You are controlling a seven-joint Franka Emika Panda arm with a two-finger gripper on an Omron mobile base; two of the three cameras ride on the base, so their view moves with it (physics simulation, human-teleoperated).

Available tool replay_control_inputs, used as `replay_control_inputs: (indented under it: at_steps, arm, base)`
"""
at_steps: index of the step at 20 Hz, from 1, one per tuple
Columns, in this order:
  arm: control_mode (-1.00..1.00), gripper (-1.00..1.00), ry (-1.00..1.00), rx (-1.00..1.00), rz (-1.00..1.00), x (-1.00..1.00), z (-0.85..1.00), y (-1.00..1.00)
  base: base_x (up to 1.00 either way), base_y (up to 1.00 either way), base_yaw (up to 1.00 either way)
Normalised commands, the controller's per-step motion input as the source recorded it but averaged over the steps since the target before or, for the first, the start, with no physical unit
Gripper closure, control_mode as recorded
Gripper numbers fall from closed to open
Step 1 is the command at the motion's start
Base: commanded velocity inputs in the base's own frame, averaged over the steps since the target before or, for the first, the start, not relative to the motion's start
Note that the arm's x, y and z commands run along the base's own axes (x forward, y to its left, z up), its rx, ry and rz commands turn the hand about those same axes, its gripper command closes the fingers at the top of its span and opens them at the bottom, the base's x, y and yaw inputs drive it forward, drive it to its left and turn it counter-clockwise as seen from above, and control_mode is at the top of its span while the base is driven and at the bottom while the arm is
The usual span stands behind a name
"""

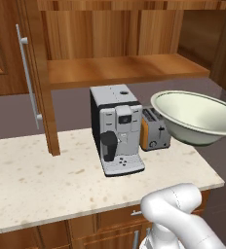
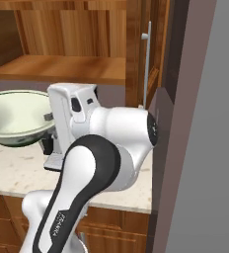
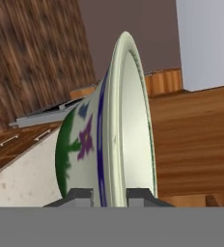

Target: Pick up the bowls from the cabinet and place each bowl in front of a stool on the dining counter.

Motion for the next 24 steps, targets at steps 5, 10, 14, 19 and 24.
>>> replay_control_inputs:
  at_steps: [5,10,14,19,24]
  arm:
    - [1.0,1.0,0.0,0.0,0.0,-0.08,-0.01,0.0]
    - [1.0,1.0,0.0,0.0,0.0,0.0,0.0,0.0]
    - [1.0,1.0,0.0,0.0,0.0,0.0,0.0,0.0]
    - [1.0,1.0,0.0,0.0,0.0,0.0,0.0,0.0]
    - [1.0,1.0,0.0,0.0,0.0,0.0,0.0,0.0]
  base:
    - [-0.58,0.08,0.04]
    - [-0.89,0.37,0.09]
    - [-0.75,0.35,0.08]
    - [-0.51,0.49,0.12]
    - [-0.19,0.76,0.28]
